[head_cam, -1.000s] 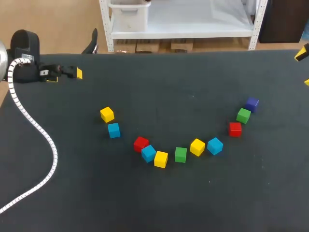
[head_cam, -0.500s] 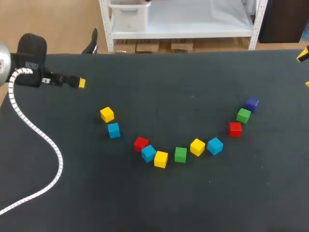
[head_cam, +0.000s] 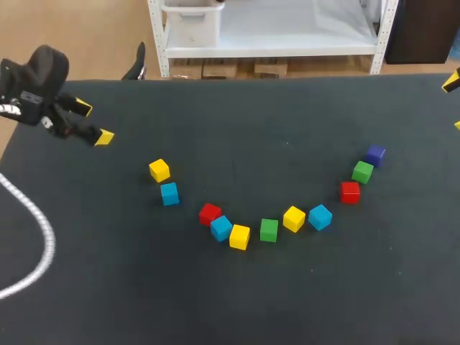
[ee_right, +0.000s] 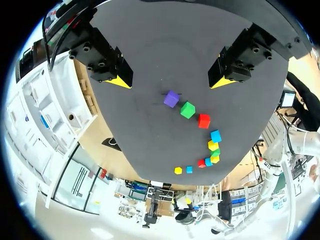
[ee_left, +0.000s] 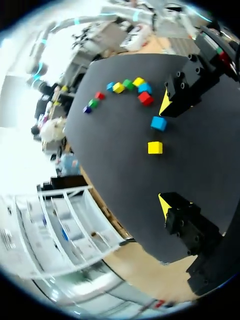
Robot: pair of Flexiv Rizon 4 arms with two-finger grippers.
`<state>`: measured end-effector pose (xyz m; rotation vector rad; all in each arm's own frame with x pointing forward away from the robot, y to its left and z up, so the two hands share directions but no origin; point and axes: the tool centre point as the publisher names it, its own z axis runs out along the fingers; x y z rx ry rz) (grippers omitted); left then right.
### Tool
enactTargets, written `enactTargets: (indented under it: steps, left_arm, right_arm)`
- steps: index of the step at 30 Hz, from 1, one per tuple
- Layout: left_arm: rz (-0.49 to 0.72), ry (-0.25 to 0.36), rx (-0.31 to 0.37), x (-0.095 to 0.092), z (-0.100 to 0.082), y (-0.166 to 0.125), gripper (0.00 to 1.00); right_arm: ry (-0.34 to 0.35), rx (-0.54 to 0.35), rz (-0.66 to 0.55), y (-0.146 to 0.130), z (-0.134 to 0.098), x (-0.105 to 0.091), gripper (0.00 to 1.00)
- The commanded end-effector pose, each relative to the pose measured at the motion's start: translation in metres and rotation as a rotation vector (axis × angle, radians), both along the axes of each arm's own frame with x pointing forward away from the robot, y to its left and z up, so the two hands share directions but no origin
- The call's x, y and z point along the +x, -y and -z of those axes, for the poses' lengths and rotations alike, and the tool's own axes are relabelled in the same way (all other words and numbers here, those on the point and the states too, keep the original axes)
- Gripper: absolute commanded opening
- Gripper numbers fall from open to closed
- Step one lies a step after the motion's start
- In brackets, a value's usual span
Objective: Place the blue cubes, place green cubes on the blue cubes, place the yellow cubes on the green cubes, then place the red cubes on the yellow cubes, and place purple cube on the red cubes.
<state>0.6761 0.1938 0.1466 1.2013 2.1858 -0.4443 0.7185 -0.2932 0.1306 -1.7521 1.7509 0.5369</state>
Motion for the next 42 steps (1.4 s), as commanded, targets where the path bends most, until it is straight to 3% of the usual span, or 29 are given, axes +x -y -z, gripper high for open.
enactTargets:
  steps: [1,6,8,10,13,16,36,42]
  left_arm:
    - [0.568,0.067,0.341,0.007,-0.005,-0.001,1.0]
    - [0.568,0.067,0.341,0.007,-0.005,-0.001,1.0]
    - [0.678,0.13,0.419,-0.003,-0.003,0.011,1.0]
    - [0.779,0.129,0.522,-0.008,0.001,0.024,1.0]
    - [0.885,0.147,0.597,-0.014,0.003,0.035,1.0]
    - [0.944,0.164,0.611,-0.018,0.003,0.043,1.0]
    - [1.654,0.262,0.828,-0.077,0.029,0.111,1.0]
    - [1.768,0.26,0.79,-0.093,0.044,0.137,1.0]
  right_arm:
    - [0.002,0.002,0.001,0.0,0.0,-0.001,1.0]
    - [0.002,0.002,0.001,0.0,0.0,-0.001,1.0]
    - [0.002,0.002,0.001,0.0,0.0,-0.001,1.0]
    - [0.002,0.002,0.001,0.0,0.0,-0.001,1.0]
    - [0.002,0.002,0.001,0.0,0.0,-0.001,1.0]
    - [0.002,0.002,0.001,0.0,0.0,-0.001,1.0]
    - [0.002,0.002,0.001,0.0,0.0,-0.001,1.0]
    - [0.002,0.002,0.001,0.0,0.0,-0.001,1.0]
